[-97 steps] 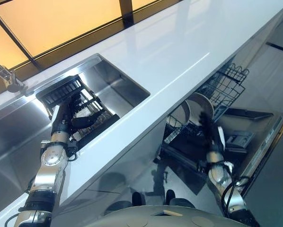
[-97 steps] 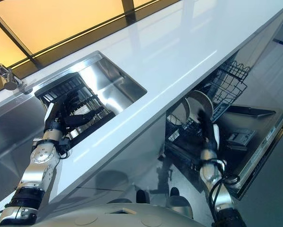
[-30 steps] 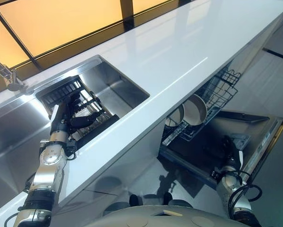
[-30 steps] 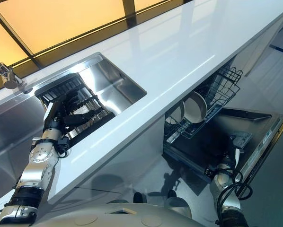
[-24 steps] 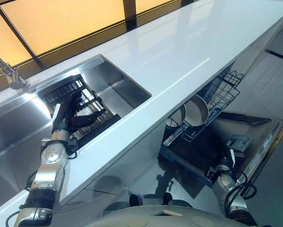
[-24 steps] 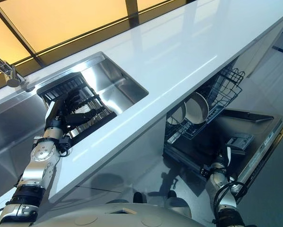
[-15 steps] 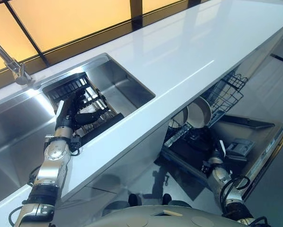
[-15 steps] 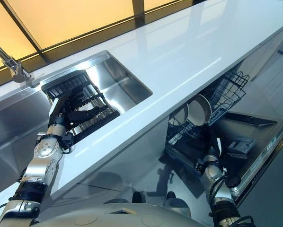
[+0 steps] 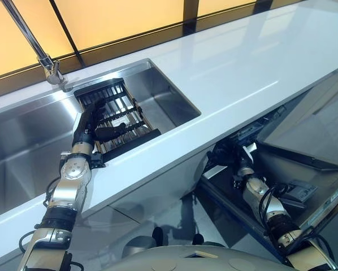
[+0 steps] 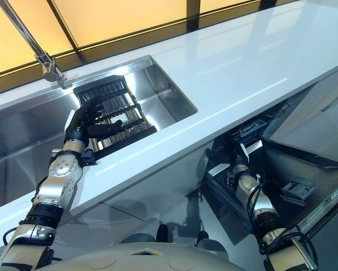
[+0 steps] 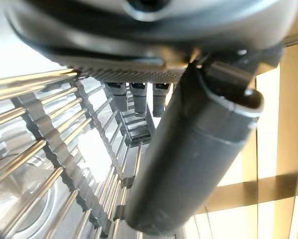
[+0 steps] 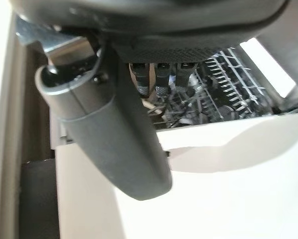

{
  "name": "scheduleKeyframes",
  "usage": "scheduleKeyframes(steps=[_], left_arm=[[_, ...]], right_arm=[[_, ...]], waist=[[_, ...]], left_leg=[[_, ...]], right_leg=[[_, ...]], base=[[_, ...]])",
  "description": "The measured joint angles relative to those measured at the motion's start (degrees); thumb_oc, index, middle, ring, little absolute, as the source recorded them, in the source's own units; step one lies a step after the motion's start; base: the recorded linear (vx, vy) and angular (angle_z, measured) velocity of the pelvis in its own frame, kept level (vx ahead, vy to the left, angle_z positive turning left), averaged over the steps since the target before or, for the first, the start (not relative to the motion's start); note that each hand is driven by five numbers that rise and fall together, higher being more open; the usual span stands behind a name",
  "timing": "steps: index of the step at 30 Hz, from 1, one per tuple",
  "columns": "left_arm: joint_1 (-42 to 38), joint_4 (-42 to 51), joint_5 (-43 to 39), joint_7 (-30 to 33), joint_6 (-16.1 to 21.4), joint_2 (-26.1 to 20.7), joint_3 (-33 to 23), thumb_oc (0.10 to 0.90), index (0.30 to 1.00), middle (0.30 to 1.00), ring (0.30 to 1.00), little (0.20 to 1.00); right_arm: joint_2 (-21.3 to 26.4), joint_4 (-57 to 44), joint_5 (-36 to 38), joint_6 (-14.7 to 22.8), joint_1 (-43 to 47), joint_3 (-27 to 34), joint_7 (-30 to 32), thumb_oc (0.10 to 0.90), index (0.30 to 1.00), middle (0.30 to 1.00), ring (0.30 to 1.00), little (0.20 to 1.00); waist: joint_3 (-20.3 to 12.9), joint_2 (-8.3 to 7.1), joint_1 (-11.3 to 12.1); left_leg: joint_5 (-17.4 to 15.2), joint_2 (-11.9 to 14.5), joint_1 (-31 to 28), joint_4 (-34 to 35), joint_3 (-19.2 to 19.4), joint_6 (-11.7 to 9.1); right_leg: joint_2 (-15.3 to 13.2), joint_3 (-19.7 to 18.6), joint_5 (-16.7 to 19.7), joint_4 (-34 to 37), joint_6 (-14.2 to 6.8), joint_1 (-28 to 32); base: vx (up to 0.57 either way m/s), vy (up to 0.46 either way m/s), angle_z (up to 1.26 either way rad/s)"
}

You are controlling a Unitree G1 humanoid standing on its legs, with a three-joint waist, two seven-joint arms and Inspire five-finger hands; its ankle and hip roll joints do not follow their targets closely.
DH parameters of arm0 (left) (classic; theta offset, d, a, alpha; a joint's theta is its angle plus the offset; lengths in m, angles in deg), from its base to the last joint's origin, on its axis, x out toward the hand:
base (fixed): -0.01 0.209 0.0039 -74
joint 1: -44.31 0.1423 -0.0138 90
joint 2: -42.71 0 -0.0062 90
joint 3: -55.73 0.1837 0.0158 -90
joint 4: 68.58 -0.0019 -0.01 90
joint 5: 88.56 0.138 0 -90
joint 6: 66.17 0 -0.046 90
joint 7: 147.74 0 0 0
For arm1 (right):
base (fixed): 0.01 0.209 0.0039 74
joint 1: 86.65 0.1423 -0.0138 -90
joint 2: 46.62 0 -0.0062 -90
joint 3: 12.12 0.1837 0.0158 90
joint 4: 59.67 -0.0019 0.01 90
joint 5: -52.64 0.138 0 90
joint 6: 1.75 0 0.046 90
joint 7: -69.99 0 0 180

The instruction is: Pick up plates and place into dishwasher.

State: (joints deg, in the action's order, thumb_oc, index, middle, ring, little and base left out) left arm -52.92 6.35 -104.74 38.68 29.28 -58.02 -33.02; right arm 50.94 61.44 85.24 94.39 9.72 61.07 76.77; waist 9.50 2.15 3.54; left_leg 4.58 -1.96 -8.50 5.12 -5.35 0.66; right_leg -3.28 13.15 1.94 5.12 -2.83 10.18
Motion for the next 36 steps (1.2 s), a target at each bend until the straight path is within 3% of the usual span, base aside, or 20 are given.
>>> scheduleKeyframes(steps=[8, 13, 17, 25, 30, 33, 36], left_arm=[[4.6, 2.3, -0.2, -0.3, 2.4, 0.9, -1.7, 0.8, 0.9, 0.9, 0.9, 0.9], [7.8, 3.2, -1.3, -0.3, 2.4, 0.7, -5.0, 0.8, 0.9, 0.9, 0.9, 0.9], [10.8, 3.8, -2.0, -0.6, 2.4, -0.2, -7.3, 0.8, 0.9, 0.9, 0.9, 0.9], [10.4, 3.8, -2.4, -2.4, 2.4, -1.2, -7.9, 0.8, 0.9, 0.9, 0.9, 0.9], [10.1, 3.2, -2.4, -3.2, 2.2, -2.7, -6.6, 0.8, 0.9, 0.9, 0.9, 0.9], [9.8, 3.0, -2.4, -3.3, 2.2, -3.4, -5.9, 0.8, 0.9, 0.9, 0.9, 0.9], [9.6, 2.3, -2.4, -3.4, 2.2, -3.9, -5.9, 0.8, 0.9, 0.9, 0.9, 0.9]], right_arm=[[-5.3, -4.6, -4.3, 1.7, -10.7, 5.3, -0.6, 0.8, 0.9, 0.9, 0.9, 0.9], [-5.0, -8.7, -5.8, 1.8, -15.9, 15.8, 3.0, 0.8, 0.9, 0.9, 0.9, 0.9], [-3.1, -13.1, -5.9, 4.1, -19.1, 23.6, 6.4, 0.8, 0.9, 0.9, 0.9, 0.9], [-1.2, -12.6, -7.1, 6.9, -19.3, 29.0, 17.1, 0.8, 0.9, 0.9, 0.9, 0.9], [-1.3, 1.4, -3.9, 8.8, -15.4, 33.1, 21.1, 0.8, 0.9, 0.9, 0.9, 0.9], [-1.3, 8.8, -0.9, 7.2, -14.6, 35.1, 21.5, 0.8, 0.9, 0.9, 0.9, 0.9], [-1.7, 15.3, 3.0, 5.3, -15.6, 35.1, 18.0, 0.8, 0.9, 0.9, 0.9, 0.9]], waist=[[0.4, 2.27, -1.0], [0.9, 1.48, -3.3], [1.0, 1.15, -5.5], [0.9, 0.28, -6.4], [0.9, -0.25, -6.6], [0.9, -0.28, -6.4], [0.9, -0.29, -6.5]], left_leg=[[-0.6, -0.3, -0.2, 0.0, 2.7, 0.5], [-1.3, -0.1, -1.1, 0.3, 5.5, 0.6], [-1.9, 0.1, -1.8, 0.3, 7.2, 0.2], [-2.3, 0.5, -1.5, 0.3, 10.5, 0.4], [-2.4, 0.5, -1.7, 0.3, 11.2, 0.6], [-2.5, 0.6, -1.7, 0.3, 11.2, 0.5], [-2.6, 0.8, -1.7, 0.3, 11.3, 0.3]], right_leg=[[-0.1, -2.2, 0.1, 0.0, 0.3, -0.8], [-0.1, -4.6, -0.1, 0.0, 0.0, -0.7], [0.0, -6.2, 0.1, 0.0, 0.0, -1.0], [0.4, -9.3, 0.6, -0.4, -0.4, -2.9], [0.4, -9.7, 0.8, -0.2, -0.7, -2.8], [0.5, -9.7, 0.8, -0.2, -0.7, -2.8], [0.6, -9.7, 0.8, -0.2, -0.7, -2.8]], base=[[-0.02, -0.013, -0.09], [-0.05, -0.035, -0.21], [-0.05, -0.03, -0.22], [-0.04, -0.03, -0.22], [-0.01, -0.031, -0.07], [0.0, -0.011, 0.0], [0.0, -0.036, -0.01]])
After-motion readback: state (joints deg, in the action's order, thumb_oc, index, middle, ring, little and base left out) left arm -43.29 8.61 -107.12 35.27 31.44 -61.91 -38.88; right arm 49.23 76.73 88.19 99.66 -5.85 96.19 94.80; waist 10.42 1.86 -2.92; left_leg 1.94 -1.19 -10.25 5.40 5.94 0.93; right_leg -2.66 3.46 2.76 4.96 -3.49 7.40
